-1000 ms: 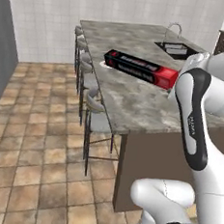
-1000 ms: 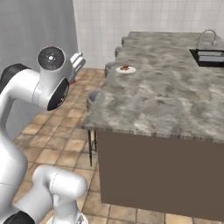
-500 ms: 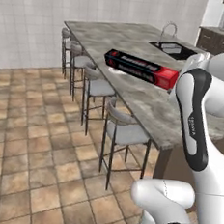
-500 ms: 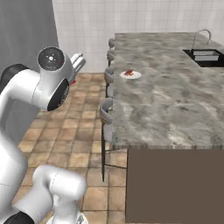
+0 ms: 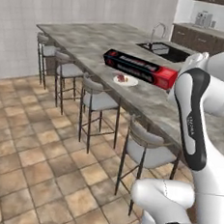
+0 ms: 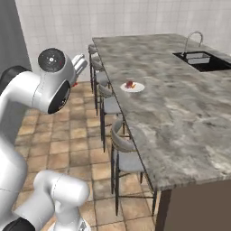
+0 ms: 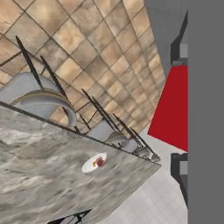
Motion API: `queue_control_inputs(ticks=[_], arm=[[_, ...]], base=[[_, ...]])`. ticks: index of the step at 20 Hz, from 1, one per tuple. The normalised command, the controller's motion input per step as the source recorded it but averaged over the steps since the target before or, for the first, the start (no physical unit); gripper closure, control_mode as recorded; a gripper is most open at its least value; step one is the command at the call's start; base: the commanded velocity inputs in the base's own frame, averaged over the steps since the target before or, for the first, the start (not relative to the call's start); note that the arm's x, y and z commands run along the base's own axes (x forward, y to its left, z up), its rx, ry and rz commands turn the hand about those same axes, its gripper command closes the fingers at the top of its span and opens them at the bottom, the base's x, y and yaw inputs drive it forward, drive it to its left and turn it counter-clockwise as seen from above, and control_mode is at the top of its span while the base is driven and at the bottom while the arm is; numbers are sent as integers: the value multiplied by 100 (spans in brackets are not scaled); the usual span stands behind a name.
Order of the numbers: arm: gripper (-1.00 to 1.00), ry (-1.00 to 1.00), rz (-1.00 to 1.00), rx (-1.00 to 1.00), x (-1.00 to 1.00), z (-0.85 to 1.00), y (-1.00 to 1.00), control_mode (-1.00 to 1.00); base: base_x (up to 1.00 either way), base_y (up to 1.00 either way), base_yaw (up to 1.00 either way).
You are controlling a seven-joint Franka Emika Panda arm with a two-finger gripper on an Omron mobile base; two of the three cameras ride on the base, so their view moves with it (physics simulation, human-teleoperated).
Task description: Retrieve the tupperware and aluminum foil from the cabinet and place them on the dining counter near the plate with shrimp and steak to prepare for storing leftovers.
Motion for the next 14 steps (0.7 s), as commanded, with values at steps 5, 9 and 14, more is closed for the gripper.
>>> queue_control_inputs(ticks=[5,9,14], arm=[[100,0,0,0,0,0,0,100],[100,0,0,0,0,0,0,100],[100,0,0,0,0,0,0,100]], base=[[100,100,-40],[100,100,-41],[100,100,-42]])
